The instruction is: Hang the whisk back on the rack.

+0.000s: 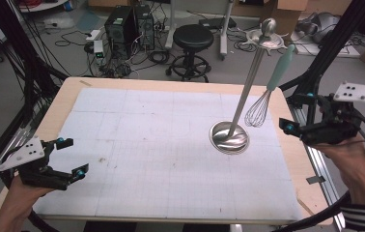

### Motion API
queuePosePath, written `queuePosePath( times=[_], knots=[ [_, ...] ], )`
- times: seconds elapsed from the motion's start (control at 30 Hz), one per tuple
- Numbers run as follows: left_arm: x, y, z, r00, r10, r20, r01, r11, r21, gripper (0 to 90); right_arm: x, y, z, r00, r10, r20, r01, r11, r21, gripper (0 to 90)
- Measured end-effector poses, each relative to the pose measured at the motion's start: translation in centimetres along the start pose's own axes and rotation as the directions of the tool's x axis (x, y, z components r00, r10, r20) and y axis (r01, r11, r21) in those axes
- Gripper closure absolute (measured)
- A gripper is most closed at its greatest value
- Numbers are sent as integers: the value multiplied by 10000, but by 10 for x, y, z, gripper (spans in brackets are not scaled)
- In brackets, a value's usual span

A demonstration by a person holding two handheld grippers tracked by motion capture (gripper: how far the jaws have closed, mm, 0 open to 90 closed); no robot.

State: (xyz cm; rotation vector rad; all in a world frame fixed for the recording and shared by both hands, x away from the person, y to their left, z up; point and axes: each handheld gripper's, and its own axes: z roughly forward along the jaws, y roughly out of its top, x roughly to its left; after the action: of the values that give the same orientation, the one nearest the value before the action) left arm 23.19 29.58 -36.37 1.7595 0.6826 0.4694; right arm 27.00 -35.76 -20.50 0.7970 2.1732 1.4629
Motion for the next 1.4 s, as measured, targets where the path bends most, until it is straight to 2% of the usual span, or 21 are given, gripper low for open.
queuePosePath(
  times=[0.13,0.23,0.4,0.57,0.8,1.0,1.13,1.3,1.33,1.4],
  knots=[
    [-1,0,0,10000,-33,48,33,10000,-18,17,10,-13,-3,9997,167,166,-166,9998,-78,3],
    [-1,0,1,10000,-8,90,8,10000,-17,17,16,-26,-3,9997,225,69,-225,9997,11,3],
    [-2,0,1,9999,-8,135,9,10000,-27,17,21,-47,0,9997,196,173,-201,9993,321,3],
    [-2,0,1,9998,-3,183,3,10000,-12,17,25,-70,6,9996,273,-74,-272,9995,159,3],
    [-4,-2,4,9994,-77,329,77,10000,-18,17,29,-101,22,9995,185,-257,-188,9998,-109,3],
    [-3,-3,6,9987,-107,504,110,9999,-50,17,33,-118,40,9995,144,-280,-147,9999,-88,3],
    [-2,-5,6,9986,-126,522,129,9999,-57,17,38,-128,54,9993,221,-292,-224,9997,-103,3],
    [0,-7,5,9988,-143,474,146,9999,-53,17,43,-142,66,9992,393,-81,-395,9985,-371,3],
    [0,-7,5,9987,-142,485,144,9999,-51,17,43,-145,68,9987,458,-202,-466,9982,-382,3],
    [0,-7,6,9987,-144,485,146,9999,-39,17,43,-149,72,9985,500,-216,-501,9987,-67,3]
  ],
)
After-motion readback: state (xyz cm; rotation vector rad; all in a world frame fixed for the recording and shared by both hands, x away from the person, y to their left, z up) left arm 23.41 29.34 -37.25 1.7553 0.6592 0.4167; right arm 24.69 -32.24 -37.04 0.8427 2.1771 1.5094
